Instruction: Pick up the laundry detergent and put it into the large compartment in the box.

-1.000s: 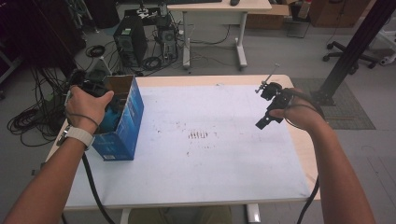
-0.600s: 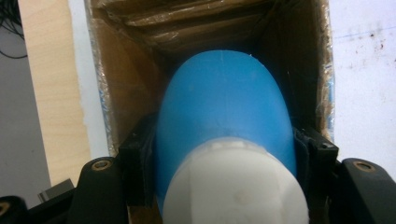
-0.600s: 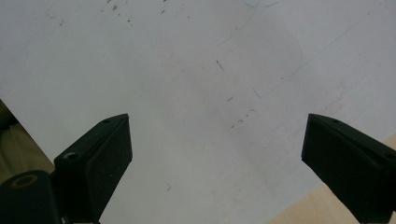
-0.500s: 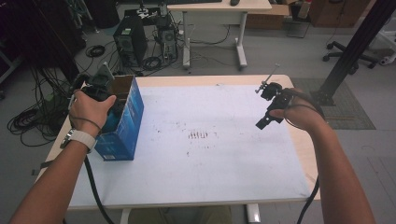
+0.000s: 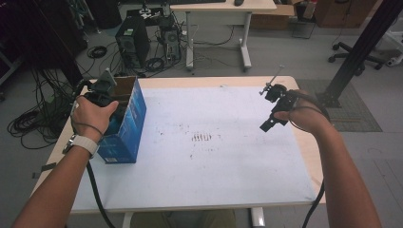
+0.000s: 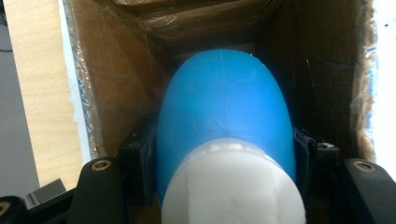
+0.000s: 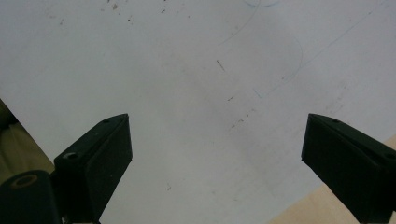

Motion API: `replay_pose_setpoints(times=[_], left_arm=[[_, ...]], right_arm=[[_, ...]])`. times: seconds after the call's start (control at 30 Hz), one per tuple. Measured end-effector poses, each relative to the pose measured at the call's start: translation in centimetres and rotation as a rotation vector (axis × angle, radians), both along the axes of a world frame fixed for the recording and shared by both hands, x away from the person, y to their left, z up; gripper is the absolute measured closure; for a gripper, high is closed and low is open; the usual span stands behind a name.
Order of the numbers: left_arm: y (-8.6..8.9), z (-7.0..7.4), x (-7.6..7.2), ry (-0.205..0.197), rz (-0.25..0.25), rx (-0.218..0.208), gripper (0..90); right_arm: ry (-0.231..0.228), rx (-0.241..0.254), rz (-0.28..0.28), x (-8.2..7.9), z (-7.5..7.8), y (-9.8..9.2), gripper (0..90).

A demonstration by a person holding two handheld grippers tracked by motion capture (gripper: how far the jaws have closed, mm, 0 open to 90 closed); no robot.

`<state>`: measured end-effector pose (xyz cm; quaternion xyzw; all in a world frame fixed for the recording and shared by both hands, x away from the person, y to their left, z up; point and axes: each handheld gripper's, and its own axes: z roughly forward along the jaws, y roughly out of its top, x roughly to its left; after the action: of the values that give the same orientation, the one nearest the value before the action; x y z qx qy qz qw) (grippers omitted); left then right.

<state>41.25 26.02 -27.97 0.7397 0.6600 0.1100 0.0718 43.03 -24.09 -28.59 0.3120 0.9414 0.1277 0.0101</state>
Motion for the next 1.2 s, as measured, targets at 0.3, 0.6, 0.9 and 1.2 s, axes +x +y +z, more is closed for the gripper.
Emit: replay_pose_setpoints(times=[0.3,0.6,0.9,1.2], left_arm=[[0.34,-0.10,0.12,0.000,-0.008,-0.011,37.2],[0.53,-0.02,0.22,-0.004,-0.020,-0.012,35.5],[0.84,-0.09,0.20,-0.007,-0.020,-0.025,35.1],[0.87,-0.04,0.22,-0.008,-0.022,-0.033,30.9]], right_arm=[[0.001,0.000,-0.005,-0.09,0.05,-0.03,8.8],[0.002,0.000,-0.003,-0.12,-0.05,0.00,8.8],[0.004,-0.001,-0.002,-0.31,-0.17,0.02,8.7],[0.004,0.000,-0.003,-0.41,-0.14,-0.07,8.7]])
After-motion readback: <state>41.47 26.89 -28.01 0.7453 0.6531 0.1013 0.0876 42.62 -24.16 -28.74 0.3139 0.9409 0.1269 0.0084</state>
